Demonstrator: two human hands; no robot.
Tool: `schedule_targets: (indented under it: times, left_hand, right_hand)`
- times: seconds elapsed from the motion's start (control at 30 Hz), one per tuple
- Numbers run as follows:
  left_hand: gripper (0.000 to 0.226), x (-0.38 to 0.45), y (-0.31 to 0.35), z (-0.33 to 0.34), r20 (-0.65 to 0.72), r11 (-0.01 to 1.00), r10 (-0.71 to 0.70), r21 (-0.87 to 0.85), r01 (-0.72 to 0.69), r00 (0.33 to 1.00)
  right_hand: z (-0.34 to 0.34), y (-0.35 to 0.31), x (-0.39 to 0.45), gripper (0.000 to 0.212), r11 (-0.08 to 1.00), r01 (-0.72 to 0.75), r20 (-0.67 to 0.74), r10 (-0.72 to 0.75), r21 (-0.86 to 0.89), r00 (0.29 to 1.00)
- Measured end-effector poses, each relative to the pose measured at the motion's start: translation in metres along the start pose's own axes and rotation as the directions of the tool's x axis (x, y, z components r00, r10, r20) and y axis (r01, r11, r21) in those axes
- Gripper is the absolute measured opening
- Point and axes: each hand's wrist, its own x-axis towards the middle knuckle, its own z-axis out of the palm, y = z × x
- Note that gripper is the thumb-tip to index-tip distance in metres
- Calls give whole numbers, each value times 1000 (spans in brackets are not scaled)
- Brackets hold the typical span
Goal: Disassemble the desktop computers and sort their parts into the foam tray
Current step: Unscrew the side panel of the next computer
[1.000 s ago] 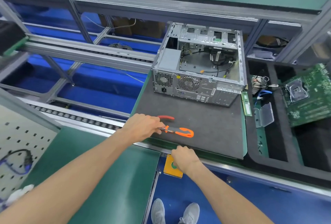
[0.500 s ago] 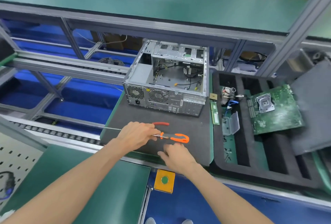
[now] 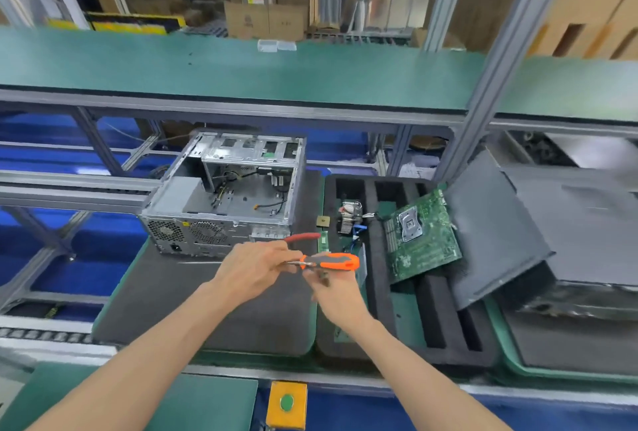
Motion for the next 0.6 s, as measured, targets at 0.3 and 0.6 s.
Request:
schedule_targets:
  times: [0.3,0.6]
  left_hand:
    - [21,49,24,-23,-153,984,146,-75,-159,977]
    - [10,93,50,-46,-336,964,237,-33,-262,912]
  right_hand:
    - [-56,-27,15,38,998,49,-74,-51,-28,996]
    - [-103,-41,40,17,974,33,-151,2,225,989]
